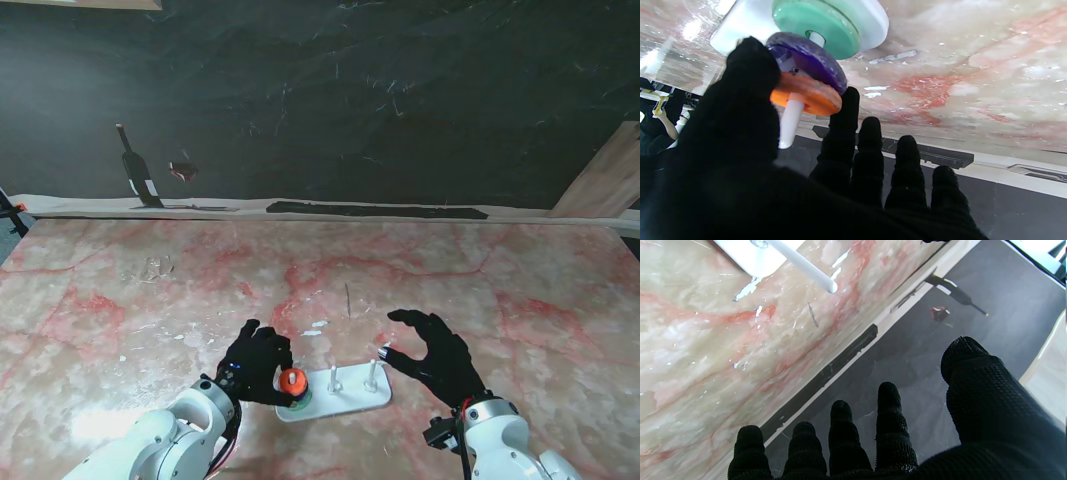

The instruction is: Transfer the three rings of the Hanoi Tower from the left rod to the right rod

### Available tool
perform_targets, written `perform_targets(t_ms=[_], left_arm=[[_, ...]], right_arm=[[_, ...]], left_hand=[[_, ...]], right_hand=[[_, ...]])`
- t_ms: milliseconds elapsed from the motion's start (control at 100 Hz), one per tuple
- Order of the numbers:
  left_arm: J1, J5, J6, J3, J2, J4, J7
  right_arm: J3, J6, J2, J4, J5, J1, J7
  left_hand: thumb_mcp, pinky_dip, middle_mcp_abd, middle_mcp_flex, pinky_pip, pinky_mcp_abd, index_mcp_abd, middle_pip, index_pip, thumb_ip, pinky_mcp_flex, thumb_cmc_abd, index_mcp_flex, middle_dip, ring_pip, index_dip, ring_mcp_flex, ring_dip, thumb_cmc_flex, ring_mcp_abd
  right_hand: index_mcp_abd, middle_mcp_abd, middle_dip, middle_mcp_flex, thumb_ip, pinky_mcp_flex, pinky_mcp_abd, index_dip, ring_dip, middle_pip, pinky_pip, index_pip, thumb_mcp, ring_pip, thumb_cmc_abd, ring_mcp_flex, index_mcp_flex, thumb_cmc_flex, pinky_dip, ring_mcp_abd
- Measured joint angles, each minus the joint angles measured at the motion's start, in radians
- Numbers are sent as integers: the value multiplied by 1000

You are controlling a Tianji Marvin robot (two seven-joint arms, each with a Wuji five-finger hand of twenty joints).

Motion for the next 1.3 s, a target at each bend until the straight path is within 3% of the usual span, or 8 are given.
perform_targets(t_ms=[310,510,820,1040,1300], left_arm=[[-2,0,-6,-1,4,-7,-21],[-2,6,-8,-1,4,-7,-19],[-3,8,-6,2,4,-7,-19],[-2,13,-5,1,4,-7,-18],[1,22,-6,-2,4,-12,-6]], right_arm=[[0,1,0,1,0,1,-1],[1,1,0,1,0,0,-1],[1,1,0,1,0,-1,0],[1,0,0,1,0,-1,0],[1,-1,0,1,1,-1,0]], left_hand=[[0,0,0,0,0,0,7,-3,-124,9,0,59,0,-1,0,-65,0,0,0,0],[16,0,0,0,0,0,7,-18,-181,26,0,64,0,-8,0,-121,0,0,0,0],[32,-22,0,0,0,0,1,-32,-244,27,0,75,4,-36,0,-199,-1,0,3,0],[33,-23,0,0,-9,0,5,-32,-243,27,0,75,27,-36,0,-193,-11,0,3,0],[29,-24,0,0,-9,0,14,-32,-148,27,0,47,27,-35,0,-104,-11,0,3,0]], right_hand=[[0,0,0,0,0,0,0,0,0,0,1,-6,0,0,0,0,0,0,0,0],[0,0,0,0,0,0,0,0,0,0,2,-7,0,0,0,0,0,0,0,0],[0,0,0,0,0,0,0,0,0,0,8,-7,0,0,0,0,0,0,0,0],[0,0,0,0,0,0,0,0,0,0,9,-7,0,0,-1,0,0,0,0,0],[0,0,0,0,0,0,1,0,0,0,10,-7,0,0,-1,0,0,0,0,0]])
